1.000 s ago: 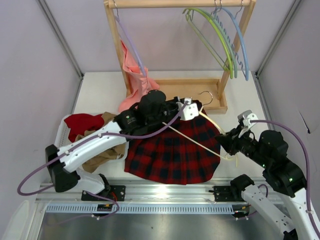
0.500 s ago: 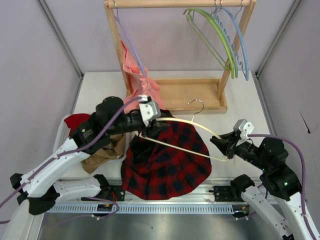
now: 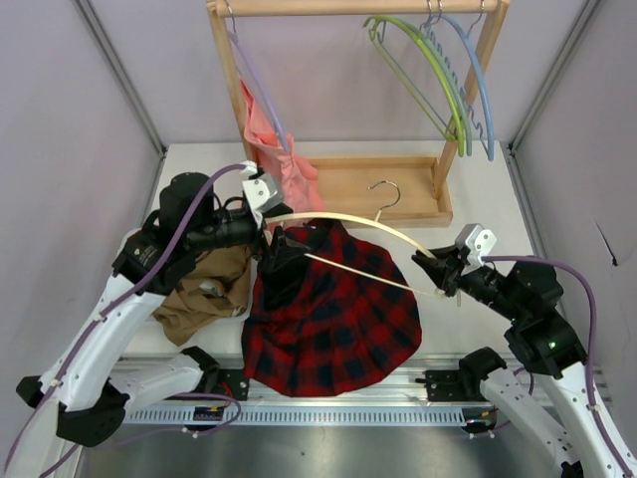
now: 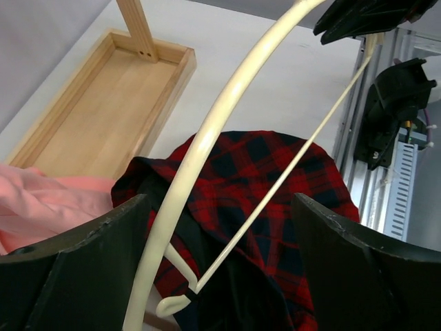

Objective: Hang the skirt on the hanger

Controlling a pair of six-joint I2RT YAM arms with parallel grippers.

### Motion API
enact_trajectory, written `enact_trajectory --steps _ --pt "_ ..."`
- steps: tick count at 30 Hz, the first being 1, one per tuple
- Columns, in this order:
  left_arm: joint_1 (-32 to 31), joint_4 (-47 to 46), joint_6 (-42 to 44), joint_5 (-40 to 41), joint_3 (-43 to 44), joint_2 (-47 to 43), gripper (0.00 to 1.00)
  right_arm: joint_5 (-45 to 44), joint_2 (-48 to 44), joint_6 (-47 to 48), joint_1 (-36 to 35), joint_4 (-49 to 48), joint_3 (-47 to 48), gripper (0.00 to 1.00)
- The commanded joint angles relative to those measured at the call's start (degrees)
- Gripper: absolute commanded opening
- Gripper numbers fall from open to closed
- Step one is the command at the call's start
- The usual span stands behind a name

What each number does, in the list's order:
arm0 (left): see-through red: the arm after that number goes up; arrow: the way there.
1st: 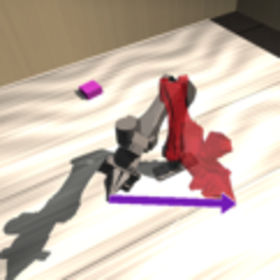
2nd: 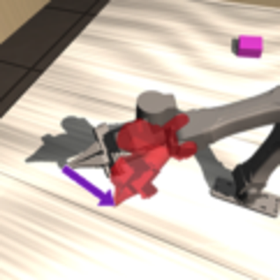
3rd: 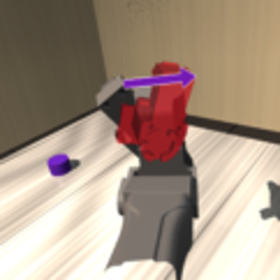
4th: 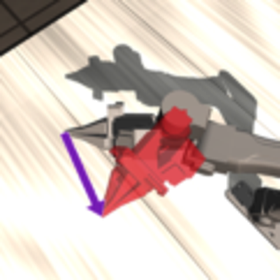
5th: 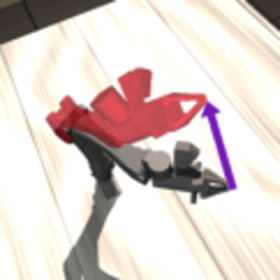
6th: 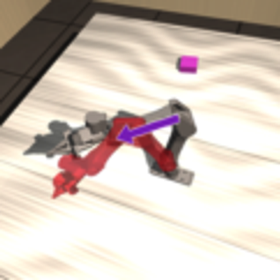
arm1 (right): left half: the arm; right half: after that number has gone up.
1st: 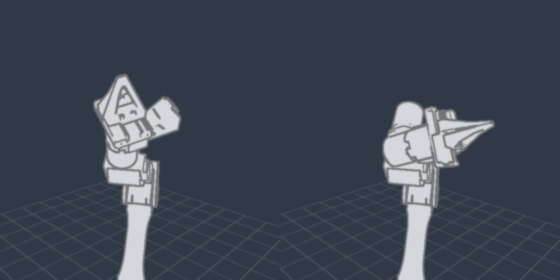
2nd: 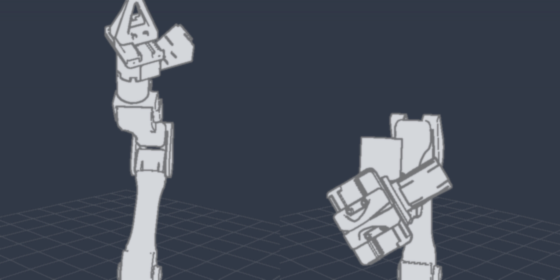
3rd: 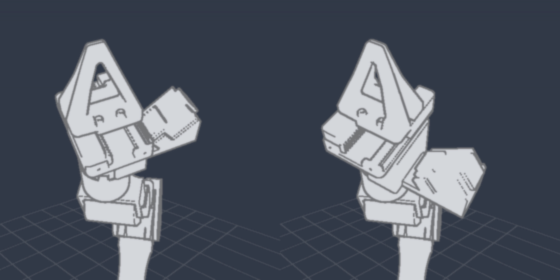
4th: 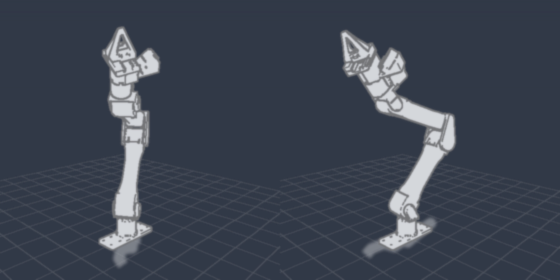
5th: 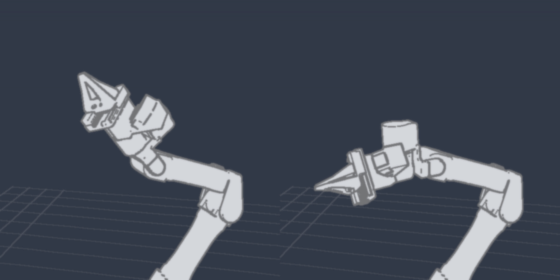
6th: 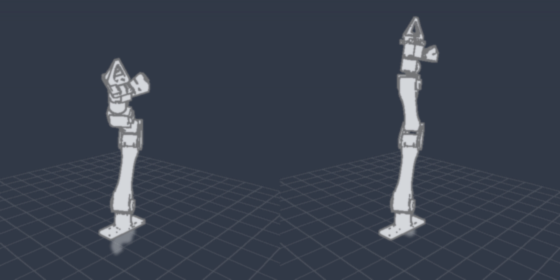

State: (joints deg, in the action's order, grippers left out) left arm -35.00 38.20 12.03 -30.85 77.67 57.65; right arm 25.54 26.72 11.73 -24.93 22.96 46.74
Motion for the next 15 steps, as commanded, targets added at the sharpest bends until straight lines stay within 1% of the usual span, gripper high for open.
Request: enact_trajectory --steps 1,3,5,8,10,11,13,15 --pt "0.7 4.9 0.5 -5.7 4.8 1.8 0.89 1.9 -0.2 1.4 0.3 -12.1 1.2 0.0" --pt "1.1 5.7 1.2 -5.9 5.7 4.3 0.89 2.5 -0.1 2.1 0.0 -12.7 1.1 0.0" --pt "1.5 6.5 1.7 -7.8 7.8 5.9 0.89 2.3 -0.2 2.2 -0.6 -13.3 0.5 0.0" --pt "1.6 6.5 1.9 -7.0 10.0 7.5 0.89 1.4 0.2 1.5 -1.0 -13.9 -0.4 0.0" --pt "1.6 5.3 1.7 -4.1 11.1 6.9 0.89 -0.6 0.5 0.8 -0.9 -14.5 -0.9 0.0" --pt "1.6 3.8 0.6 0.5 12.4 6.3 0.9 -1.1 1.0 0.1 -0.9 -14.2 -1.0 0.0" --pt "1.6 3.0 -0.2 4.9 13.7 4.9 0.9 -1.5 1.6 -0.2 -1.0 -13.7 -1.0 0.0" --pt "1.6 0.4 -3.1 11.0 14.8 3.3 0.89 -1.8 3.1 -0.5 -1.1 -12.6 -0.9 0.0"
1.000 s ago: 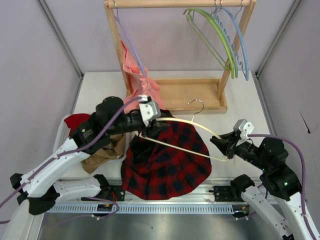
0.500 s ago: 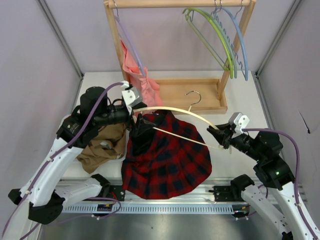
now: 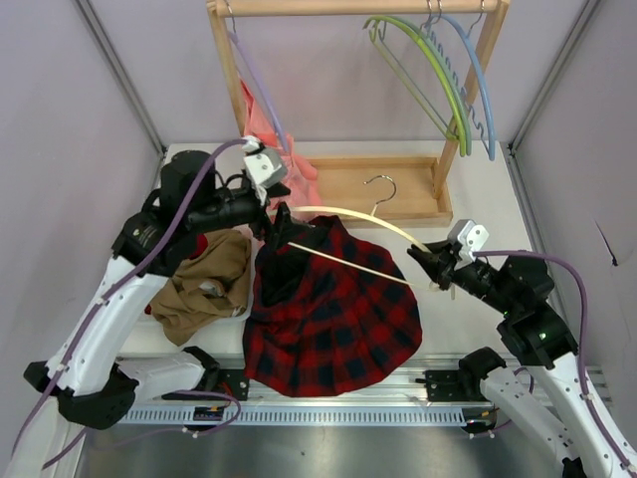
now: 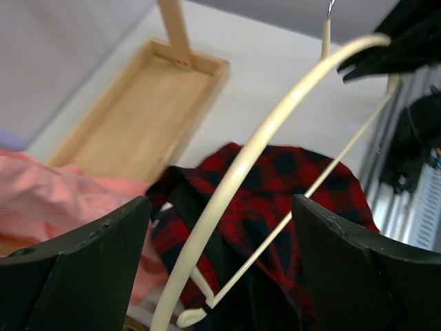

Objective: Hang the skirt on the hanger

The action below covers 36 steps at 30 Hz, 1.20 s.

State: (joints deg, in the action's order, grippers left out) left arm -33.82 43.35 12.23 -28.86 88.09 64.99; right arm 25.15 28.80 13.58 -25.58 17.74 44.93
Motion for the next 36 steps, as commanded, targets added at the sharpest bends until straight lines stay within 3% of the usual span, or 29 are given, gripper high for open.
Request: enact_trajectory --steps 1,4,9,14,20,27,36 --pt "0.4 -5.9 -4.9 10.5 4.5 -6.2 0.89 -1.5 1.4 -2.4 -0.7 -7.3 1.1 0.0" --pt "0.4 -7.9 -9.2 16.0 6.3 -7.9 0.9 -2.4 2.7 -2.7 -1.5 -7.9 1.0 0.0" --pt "-2.6 -10.2 -24.2 8.6 5.5 -6.2 0.86 -7.6 4.3 -2.9 -3.7 -9.9 1.4 0.0" --pt "-18.4 -11.8 -32.5 27.2 2.2 -2.1 0.84 -11.3 5.3 -3.3 -6.1 -12.8 0.8 0.0" --pt "-24.7 -17.1 -42.5 42.4 -1.1 1.5 0.82 -14.0 5.1 -0.7 -9.3 -13.1 0.3 0.0" --pt "-28.6 -17.7 -49.8 48.7 1.2 9.9 0.81 -16.6 4.3 1.2 -11.9 -13.1 -0.5 0.0" --pt "-30.9 -29.4 -55.2 52.3 -4.1 12.8 0.79 -17.4 5.4 0.0 -12.9 -16.7 -1.9 0.0"
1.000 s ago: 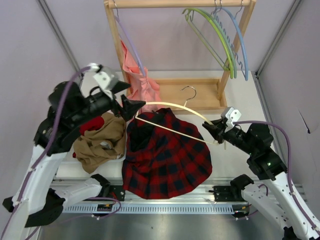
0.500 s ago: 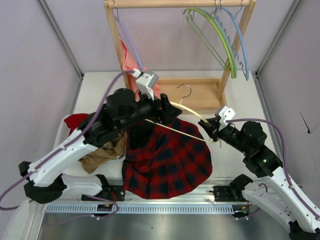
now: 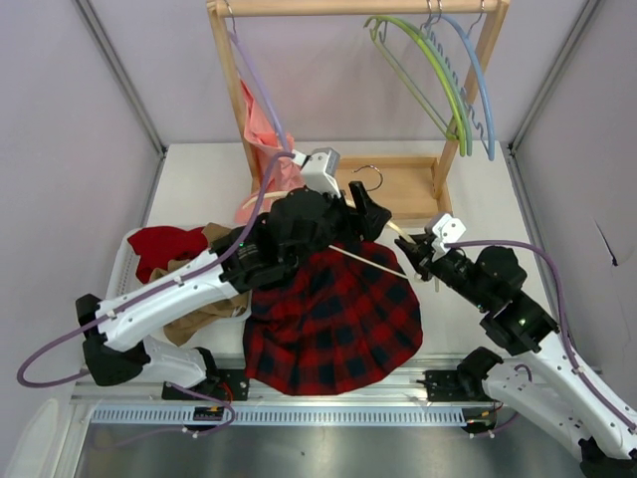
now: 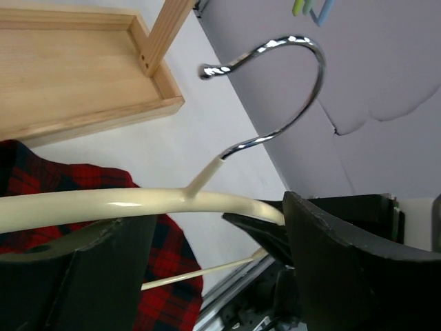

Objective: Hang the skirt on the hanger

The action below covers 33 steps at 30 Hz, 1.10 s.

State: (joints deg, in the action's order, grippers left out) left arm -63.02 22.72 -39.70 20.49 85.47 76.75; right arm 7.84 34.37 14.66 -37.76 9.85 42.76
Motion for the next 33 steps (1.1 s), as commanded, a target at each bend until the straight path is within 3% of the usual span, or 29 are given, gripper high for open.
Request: enact_trajectory --steps 1,6,9,14,15,16,20,24,27,28,29,33 --pt "-2.2 -10.0 -3.4 3.6 -1.6 1.5 0.77 -0.2 0.3 -1.6 -0.8 -9.1 0.2 0.0" --pt "-3.6 -11.8 -3.7 5.3 0.9 6.3 0.72 -1.1 1.5 -2.6 -1.4 -9.1 0.5 0.0" --pt "-4.2 -12.9 -4.7 7.5 0.3 7.2 0.61 -1.1 1.7 -2.6 -1.5 -11.4 0.6 0.0" --pt "-4.7 -19.7 -4.7 13.6 -4.1 5.5 0.29 -0.2 1.9 -2.6 -1.8 -11.4 0.7 0.0" --pt "-4.9 -21.0 -4.9 15.1 -6.5 5.2 0.15 0.1 1.8 -2.9 -1.9 -11.5 0.7 0.0" --pt "-5.0 -24.1 -5.0 16.2 -7.5 4.2 0.1 0.6 1.8 -3.1 -2.0 -11.9 0.7 0.0" --pt "-5.0 -28.5 -5.6 18.3 -9.9 3.9 0.01 1.7 1.7 -3.5 -2.7 -11.4 0.9 0.0" --pt "-5.4 -28.1 -5.8 18.7 -10.1 4.0 0.0 1.4 1.8 -3.1 -3.1 -10.1 1.4 0.0" --pt "-5.5 -27.7 -5.7 20.1 -11.0 2.7 0.0 1.2 2.0 -3.5 -3.1 -7.4 2.0 0.16" --pt "-5.5 -27.3 -5.6 21.1 -11.6 2.1 0.0 1.1 2.0 -3.5 -3.1 -6.0 2.3 0.34" --pt "-5.6 -26.9 -5.6 21.8 -12.2 1.5 0.0 0.9 2.1 -4.1 -3.1 -5.0 3.4 0.46" --pt "-5.6 -24.8 -5.9 25.8 -15.2 -3.0 0.0 -1.7 1.4 -5.7 -2.9 2.0 6.0 0.72"
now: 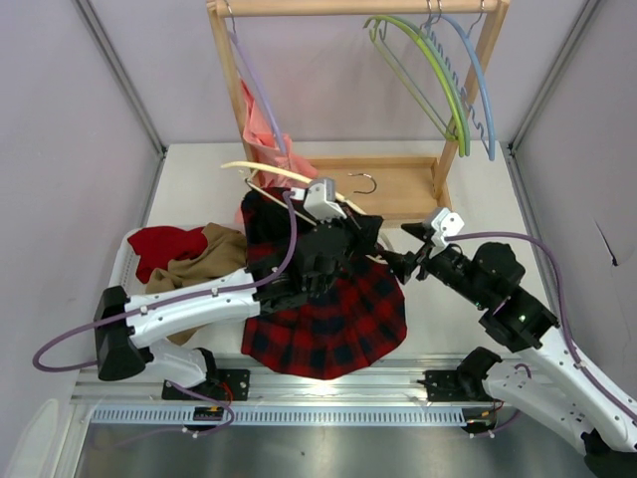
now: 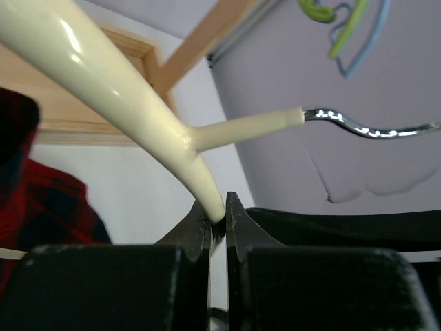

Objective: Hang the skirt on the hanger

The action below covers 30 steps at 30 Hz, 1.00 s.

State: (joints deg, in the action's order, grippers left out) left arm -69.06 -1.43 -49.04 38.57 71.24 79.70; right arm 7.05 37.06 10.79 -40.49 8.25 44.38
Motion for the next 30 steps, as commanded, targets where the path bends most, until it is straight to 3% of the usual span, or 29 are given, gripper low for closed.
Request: enact_trajectory --steps 1,7,10,16,23,30 --pt "0.4 -0.3 3.2 9.8 -1.6 -6.7 0.0 -1.8 -1.5 -2.5 -0.1 4.6 4.9 0.75" --pt "0.4 0.2 2.1 15.7 -6.3 -11.2 0.0 -5.3 -3.7 -10.9 1.0 6.7 5.8 0.9" --pt "0.4 -0.2 1.8 18.2 -8.6 -14.0 0.0 -11.0 -1.2 -21.0 2.0 5.8 5.0 0.92" --pt "0.5 0.1 1.0 18.0 -11.5 -19.1 0.0 -12.9 11.9 -36.5 4.2 1.7 5.7 0.9" --pt "0.5 1.0 1.1 14.3 -18.5 -27.4 0.0 -9.0 27.3 -38.2 4.3 -5.4 14.8 0.91" --pt "0.5 2.6 0.4 15.5 -22.2 -32.6 0.0 -2.8 41.7 -42.9 3.3 -14.3 19.6 0.88"
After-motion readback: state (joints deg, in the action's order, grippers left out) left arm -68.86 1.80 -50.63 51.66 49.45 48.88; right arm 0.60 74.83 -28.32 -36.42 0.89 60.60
